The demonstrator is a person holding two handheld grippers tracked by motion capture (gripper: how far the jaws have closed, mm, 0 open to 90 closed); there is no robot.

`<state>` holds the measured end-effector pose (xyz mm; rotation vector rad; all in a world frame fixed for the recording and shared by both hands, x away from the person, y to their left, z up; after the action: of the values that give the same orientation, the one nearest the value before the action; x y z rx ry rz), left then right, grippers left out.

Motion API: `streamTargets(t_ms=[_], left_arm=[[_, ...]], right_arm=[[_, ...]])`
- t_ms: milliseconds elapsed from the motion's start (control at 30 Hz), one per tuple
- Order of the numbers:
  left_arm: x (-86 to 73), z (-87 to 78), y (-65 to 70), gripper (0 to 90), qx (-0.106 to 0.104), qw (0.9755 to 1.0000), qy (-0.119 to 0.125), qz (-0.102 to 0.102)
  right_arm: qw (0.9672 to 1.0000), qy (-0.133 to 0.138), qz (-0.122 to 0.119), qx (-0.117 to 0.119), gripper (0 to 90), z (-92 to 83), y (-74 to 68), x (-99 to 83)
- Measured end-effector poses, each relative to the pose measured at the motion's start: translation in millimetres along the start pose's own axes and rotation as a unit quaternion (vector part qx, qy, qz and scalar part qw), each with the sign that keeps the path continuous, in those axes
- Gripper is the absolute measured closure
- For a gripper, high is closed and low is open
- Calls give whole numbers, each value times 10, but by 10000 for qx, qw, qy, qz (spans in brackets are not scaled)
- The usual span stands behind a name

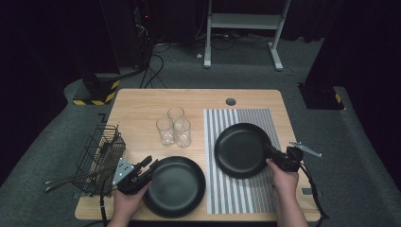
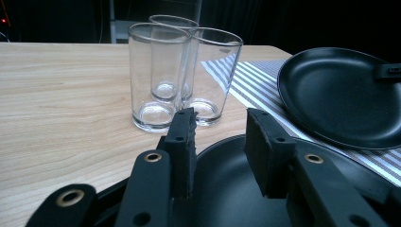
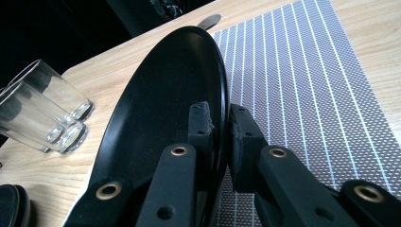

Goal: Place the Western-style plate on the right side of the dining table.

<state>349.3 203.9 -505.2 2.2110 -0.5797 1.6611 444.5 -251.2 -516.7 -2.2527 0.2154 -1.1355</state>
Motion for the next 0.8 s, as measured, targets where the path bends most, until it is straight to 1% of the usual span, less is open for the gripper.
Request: streamTargets(t_ms=[333,600,800], left_arm=[[-5,7,-2,635,-10,10000,-15,-5],[-9,17,20,634,-13,9999,-49,88],[-12,20,28,634,-26,10000,-48,71]], right_arm=[[9999,-9,90,-92,812,9,89,-25],[9999,3,79,-146,814,15,129,-27],[9997,-14,94,-221,814,9,154,-35]])
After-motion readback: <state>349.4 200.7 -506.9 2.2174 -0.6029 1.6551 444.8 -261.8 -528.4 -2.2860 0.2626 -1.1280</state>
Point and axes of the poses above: each handheld gripper's, and its own axes: z roughly forward along the jaws, x roughly out of its top, y roughly to its right, the point moved 6 cm from there along z, roughly forward along the jaws, and after that the axes turned 9 degrees about z, right-handed, at the moved point
